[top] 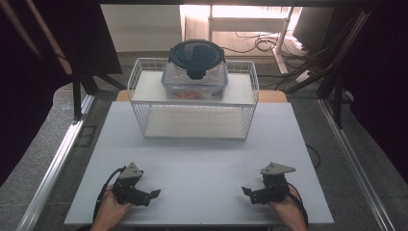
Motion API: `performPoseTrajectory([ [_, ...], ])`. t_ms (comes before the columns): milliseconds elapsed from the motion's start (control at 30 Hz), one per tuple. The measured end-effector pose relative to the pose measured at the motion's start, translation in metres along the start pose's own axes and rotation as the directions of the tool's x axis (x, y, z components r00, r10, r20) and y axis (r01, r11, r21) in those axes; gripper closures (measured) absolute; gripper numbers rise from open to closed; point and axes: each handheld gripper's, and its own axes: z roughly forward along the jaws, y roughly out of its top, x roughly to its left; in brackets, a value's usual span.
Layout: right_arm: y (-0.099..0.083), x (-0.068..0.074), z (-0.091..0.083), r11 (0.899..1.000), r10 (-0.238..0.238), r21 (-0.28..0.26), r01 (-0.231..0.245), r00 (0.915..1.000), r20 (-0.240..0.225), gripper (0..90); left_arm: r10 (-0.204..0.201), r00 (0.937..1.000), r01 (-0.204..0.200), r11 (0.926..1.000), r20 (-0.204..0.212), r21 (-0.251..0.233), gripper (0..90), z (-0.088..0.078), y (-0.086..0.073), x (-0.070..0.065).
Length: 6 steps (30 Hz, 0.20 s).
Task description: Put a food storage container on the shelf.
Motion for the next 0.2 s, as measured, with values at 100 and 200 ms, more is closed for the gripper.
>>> performPoseTrajectory([
  [100, -0.0006, 0.0018, 0.0027, 1.0, -0.014, 0.024, 0.014, 0.9999, 0.002, 0.0, -0.001, 1.0, 0.001, 1.0, 0.0, 0.008, 0.0, 0.0009, -0.0001, -0.0006],
  [200, -0.0009, 0.0022, 0.0038, 0.999, -0.019, 0.029, 0.018, 0.9998, 0.009, 0.0, -0.003, 1.0, 0.003, 1.0, 0.004, 0.001, 0.0, 0.0005, 0.0004, -0.0003],
])
